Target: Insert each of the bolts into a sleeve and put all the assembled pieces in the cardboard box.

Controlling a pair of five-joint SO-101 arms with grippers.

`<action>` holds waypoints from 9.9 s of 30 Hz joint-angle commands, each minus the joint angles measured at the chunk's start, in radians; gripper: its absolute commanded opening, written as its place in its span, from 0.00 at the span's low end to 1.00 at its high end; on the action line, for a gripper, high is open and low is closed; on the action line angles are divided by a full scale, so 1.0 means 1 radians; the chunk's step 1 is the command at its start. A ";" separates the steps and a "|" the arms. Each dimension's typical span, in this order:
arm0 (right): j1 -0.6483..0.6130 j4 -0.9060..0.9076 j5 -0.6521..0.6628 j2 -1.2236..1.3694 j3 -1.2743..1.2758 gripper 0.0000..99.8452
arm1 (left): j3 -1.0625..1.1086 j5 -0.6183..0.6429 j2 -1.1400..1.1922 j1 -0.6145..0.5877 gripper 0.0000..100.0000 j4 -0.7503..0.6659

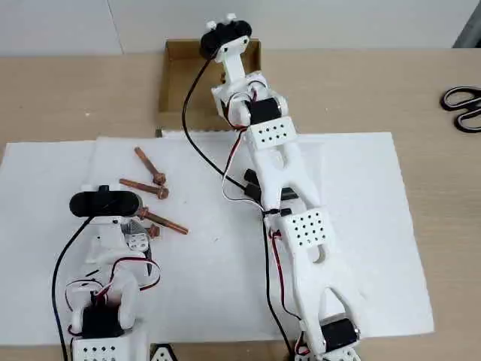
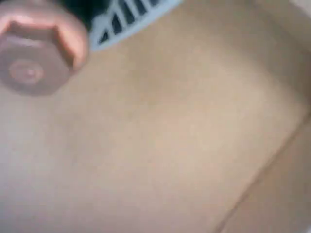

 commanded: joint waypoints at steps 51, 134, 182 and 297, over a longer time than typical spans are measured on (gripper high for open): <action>-0.074 0.748 0.083 -0.788 0.713 0.14 | -0.007 -0.002 -0.012 -0.006 0.01 -0.003; -0.044 0.653 0.594 -0.693 0.988 0.01 | -0.007 -0.002 -0.012 -0.006 0.01 -0.003; 0.406 0.696 0.066 -1.709 1.927 0.01 | -0.926 -0.292 0.968 -0.101 0.12 0.219; 0.394 0.720 0.109 -1.833 1.834 0.00 | -1.540 -1.002 1.540 0.109 0.01 0.503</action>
